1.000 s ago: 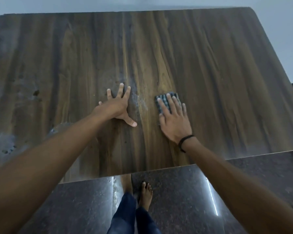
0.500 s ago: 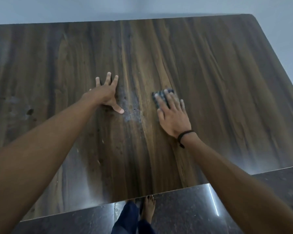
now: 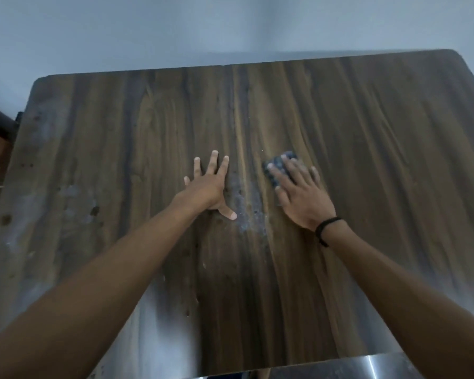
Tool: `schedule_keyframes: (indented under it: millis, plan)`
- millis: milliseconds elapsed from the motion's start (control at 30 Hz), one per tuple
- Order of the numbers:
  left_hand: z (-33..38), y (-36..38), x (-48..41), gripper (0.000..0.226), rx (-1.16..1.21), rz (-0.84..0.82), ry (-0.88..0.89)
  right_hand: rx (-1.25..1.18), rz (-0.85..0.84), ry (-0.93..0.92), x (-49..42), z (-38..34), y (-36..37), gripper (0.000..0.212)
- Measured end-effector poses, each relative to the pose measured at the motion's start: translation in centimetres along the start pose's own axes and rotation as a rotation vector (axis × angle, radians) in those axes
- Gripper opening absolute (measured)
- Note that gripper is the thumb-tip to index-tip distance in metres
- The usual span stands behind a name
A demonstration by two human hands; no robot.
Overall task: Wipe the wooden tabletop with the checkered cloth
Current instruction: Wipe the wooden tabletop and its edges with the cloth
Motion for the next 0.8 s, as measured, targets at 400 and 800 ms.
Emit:
schedule_keyframes:
  millis: [400,800]
  plan:
    - [1.3,-8.8,-6.5,0.153,-0.014,0.083,-0.033,-0.067,0.098,0.254,-4.2,2.5,-1.2,0.057]
    - [1.6,-9.4,-9.3,0.154,-0.014,0.077,-0.019,0.028,0.056,-0.129,-8.1,1.7,-1.1,0.057]
Point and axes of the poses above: each hand's wrist, its own x-axis away from the middle knuckle, its own y-axis out of the palm, z = x × y, the point moved 6 cm from there along -x, towards the middle knuckle, and after that the axes turned 7 degrees about -y, right-handed, at the moved point
